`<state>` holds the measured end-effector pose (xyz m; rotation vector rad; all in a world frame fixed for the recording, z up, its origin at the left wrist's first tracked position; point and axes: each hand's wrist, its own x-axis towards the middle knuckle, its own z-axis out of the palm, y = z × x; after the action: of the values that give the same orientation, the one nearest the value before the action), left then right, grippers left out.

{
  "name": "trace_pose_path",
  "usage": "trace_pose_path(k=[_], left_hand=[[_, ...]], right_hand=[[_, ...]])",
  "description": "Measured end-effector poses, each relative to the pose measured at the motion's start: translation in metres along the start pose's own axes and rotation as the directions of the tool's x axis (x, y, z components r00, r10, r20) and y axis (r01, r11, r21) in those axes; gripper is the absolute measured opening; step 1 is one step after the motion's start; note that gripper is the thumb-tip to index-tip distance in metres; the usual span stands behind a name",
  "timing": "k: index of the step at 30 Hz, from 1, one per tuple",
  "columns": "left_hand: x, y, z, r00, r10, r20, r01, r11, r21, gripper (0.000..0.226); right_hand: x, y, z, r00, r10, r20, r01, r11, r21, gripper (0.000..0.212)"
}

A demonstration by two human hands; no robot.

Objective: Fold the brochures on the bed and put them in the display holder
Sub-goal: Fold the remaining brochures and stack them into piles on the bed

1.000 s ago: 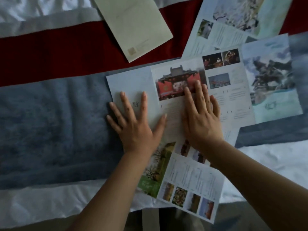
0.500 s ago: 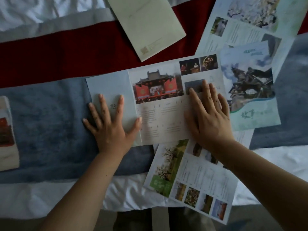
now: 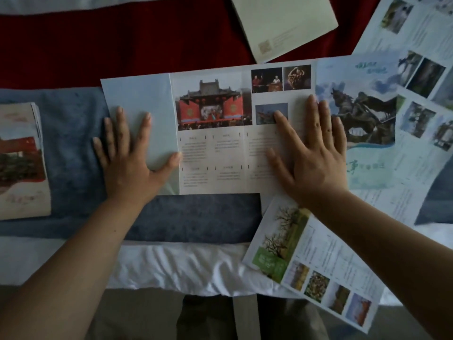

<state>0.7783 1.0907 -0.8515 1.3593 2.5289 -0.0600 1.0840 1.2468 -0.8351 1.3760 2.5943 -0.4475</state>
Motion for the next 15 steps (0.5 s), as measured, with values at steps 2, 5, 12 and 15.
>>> trace_pose_path(k=[2,5,12,15], left_hand=[[0.001,-0.004,-0.001,0.999,-0.015,-0.029,0.011,0.991,-0.13,0.101],[0.0,-0.002,0.0,0.997,-0.017,-0.074,-0.01,0.938,-0.346,0.098],[-0.006,0.027,-0.005,0.998,-0.034,-0.046,0.002,0.83,-0.558,0.109],[-0.003,0.041,-0.012,0.993,-0.119,-0.015,0.084,0.78,-0.621,0.106]], right_hand=[[0.003,-0.002,0.002,1.0,-0.009,0.002,0.009,1.0,0.023,0.069],[0.007,-0.004,0.006,1.0,-0.012,-0.02,0.013,0.998,0.054,0.067],[0.009,-0.012,0.007,0.999,0.021,-0.036,-0.018,0.998,0.062,0.066],[0.009,-0.01,0.002,1.0,0.009,-0.022,-0.007,0.998,0.056,0.068]])
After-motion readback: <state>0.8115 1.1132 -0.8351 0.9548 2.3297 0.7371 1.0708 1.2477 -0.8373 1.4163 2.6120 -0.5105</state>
